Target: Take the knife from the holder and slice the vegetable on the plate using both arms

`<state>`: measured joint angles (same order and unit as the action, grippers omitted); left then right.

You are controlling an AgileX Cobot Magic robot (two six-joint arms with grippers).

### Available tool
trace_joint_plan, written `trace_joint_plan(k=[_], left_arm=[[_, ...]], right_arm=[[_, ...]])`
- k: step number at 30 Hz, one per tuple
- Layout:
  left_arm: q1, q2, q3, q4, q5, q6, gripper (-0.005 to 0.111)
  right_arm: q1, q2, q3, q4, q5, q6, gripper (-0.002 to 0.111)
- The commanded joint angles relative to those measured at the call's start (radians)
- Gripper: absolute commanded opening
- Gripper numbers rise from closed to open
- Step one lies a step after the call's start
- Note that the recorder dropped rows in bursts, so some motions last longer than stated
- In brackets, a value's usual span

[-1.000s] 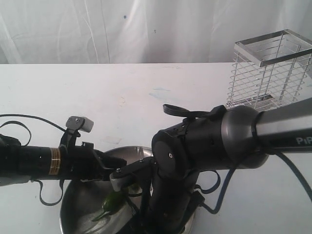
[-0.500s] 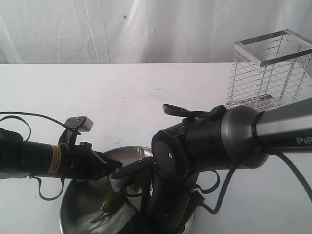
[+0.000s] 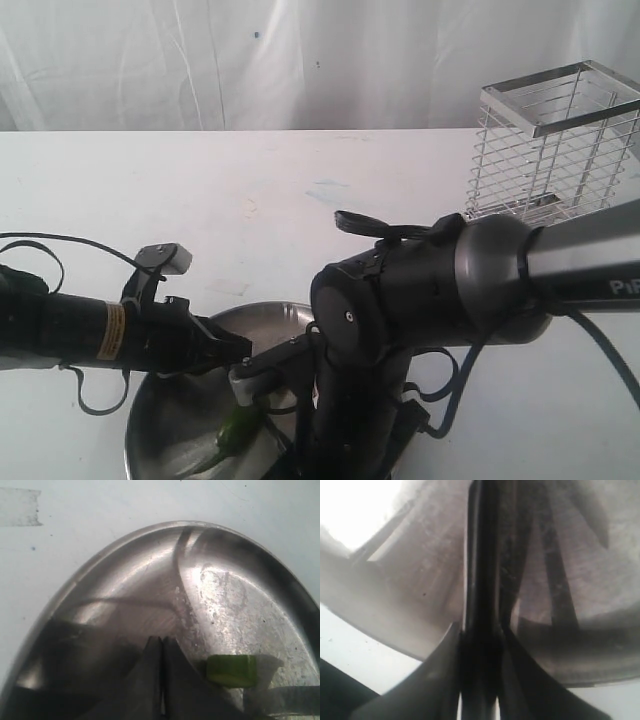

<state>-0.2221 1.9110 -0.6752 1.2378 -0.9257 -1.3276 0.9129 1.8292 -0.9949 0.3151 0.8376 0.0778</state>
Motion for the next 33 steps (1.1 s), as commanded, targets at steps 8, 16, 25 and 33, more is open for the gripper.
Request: trace_joint_plan(k=[8,16,25,33], left_arm=[[0.001,-0.023,-0.022,0.008,-0.18,0.024,0.0],[0.001,-0.029,-0.024,-0.015,-0.149,0.026,0.0],[0.001,-0.027,-0.024,0.005,-0.021,0.021,0.0],[0.001,-0.003,-0.022,0.077,0.145,-0.022,0.0]], right_arm=[[-0.007,-0.001,0.007,-0.004,-0.046,0.005,0.0],[-0.038,0.019,-0.009,-0.002,-0.077,0.009,0.0],[-0.055,0.045,-0.045,0.004,-0.054,0.009,0.0],[-0.055,0.045,-0.045,0.0,-0.044,0.009,0.0]])
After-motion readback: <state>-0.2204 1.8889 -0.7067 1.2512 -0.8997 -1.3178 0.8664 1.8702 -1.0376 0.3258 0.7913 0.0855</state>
